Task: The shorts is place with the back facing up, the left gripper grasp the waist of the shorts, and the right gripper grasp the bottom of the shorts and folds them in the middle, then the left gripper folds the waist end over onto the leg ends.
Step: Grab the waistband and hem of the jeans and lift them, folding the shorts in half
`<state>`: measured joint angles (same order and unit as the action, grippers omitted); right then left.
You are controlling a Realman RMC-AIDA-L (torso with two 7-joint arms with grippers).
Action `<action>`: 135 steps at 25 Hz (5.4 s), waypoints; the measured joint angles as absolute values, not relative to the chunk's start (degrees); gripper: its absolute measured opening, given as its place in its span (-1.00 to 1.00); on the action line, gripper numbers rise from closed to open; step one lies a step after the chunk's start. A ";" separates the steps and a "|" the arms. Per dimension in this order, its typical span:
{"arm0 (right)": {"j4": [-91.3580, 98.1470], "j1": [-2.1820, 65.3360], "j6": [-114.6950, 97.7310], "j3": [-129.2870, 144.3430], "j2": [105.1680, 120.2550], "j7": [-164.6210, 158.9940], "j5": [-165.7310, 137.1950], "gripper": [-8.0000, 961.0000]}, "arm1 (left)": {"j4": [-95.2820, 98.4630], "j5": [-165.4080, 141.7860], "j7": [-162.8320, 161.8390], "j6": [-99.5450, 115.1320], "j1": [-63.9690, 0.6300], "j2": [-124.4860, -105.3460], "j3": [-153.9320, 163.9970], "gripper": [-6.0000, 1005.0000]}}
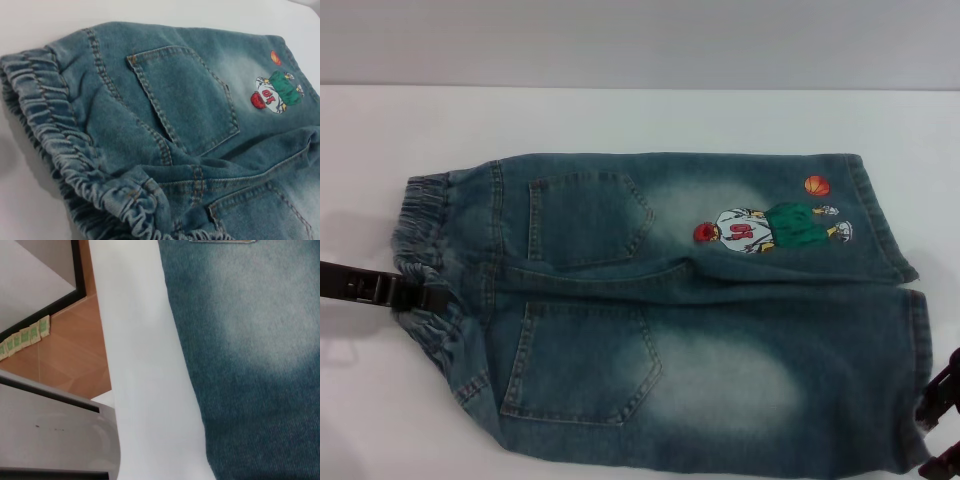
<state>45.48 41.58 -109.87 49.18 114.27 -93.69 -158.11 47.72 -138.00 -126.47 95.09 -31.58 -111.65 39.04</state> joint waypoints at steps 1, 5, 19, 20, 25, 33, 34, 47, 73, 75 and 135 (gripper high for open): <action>45.48 41.53 -109.89 49.18 114.25 -93.69 -158.16 0.34 | 47.72 -138.00 -126.47 95.09 -31.58 -111.65 39.04 -0.85; 45.51 41.32 -109.84 49.12 113.98 -93.70 -158.31 0.34 | 47.72 -137.98 -126.47 95.10 -31.61 -111.64 39.10 -0.85; 46.49 41.03 -109.80 49.21 114.67 -93.77 -158.38 0.34 | 47.72 -138.00 -126.47 95.42 -31.82 -111.75 39.37 -0.85; 46.53 41.04 -109.83 49.22 114.68 -93.76 -158.39 0.34 | 47.72 -138.00 -126.47 95.42 -31.82 -111.75 39.37 -0.85; 46.58 40.89 -109.92 50.42 114.70 -94.02 -158.55 0.34 | 47.72 -137.95 -126.47 95.40 -31.50 -111.77 39.18 -0.85; 46.37 40.78 -109.74 51.37 114.69 -94.22 -158.91 0.34 | 47.72 -137.89 -126.47 95.34 -31.50 -111.78 39.14 -0.84; 46.36 40.78 -109.64 51.36 114.69 -94.23 -158.91 0.34 | 47.72 -137.89 -126.47 95.30 -31.53 -111.79 39.19 -0.84; 46.51 40.69 -107.66 51.32 115.49 -94.25 -158.65 0.34 | 47.73 -137.89 -126.47 95.19 -31.37 -111.98 39.11 -0.84; 48.34 40.66 -107.44 51.32 116.52 -93.84 -158.54 -0.92 | 47.63 -137.72 -125.79 95.28 -30.58 -112.02 38.92 -0.83; 48.44 40.66 -107.53 51.18 116.55 -93.73 -158.54 -0.94 | 47.63 -137.72 -125.78 95.28 -30.58 -112.03 38.93 -0.83; 42.32 28.86 -66.52 23.23 118.49 -67.48 -111.76 -0.98 | 49.48 -113.30 -118.93 65.29 -32.08 -117.21 42.04 -0.81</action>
<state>42.32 28.86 -66.52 23.23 118.49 -67.48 -111.76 49.48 -113.30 -118.93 65.29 -32.08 -117.21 42.04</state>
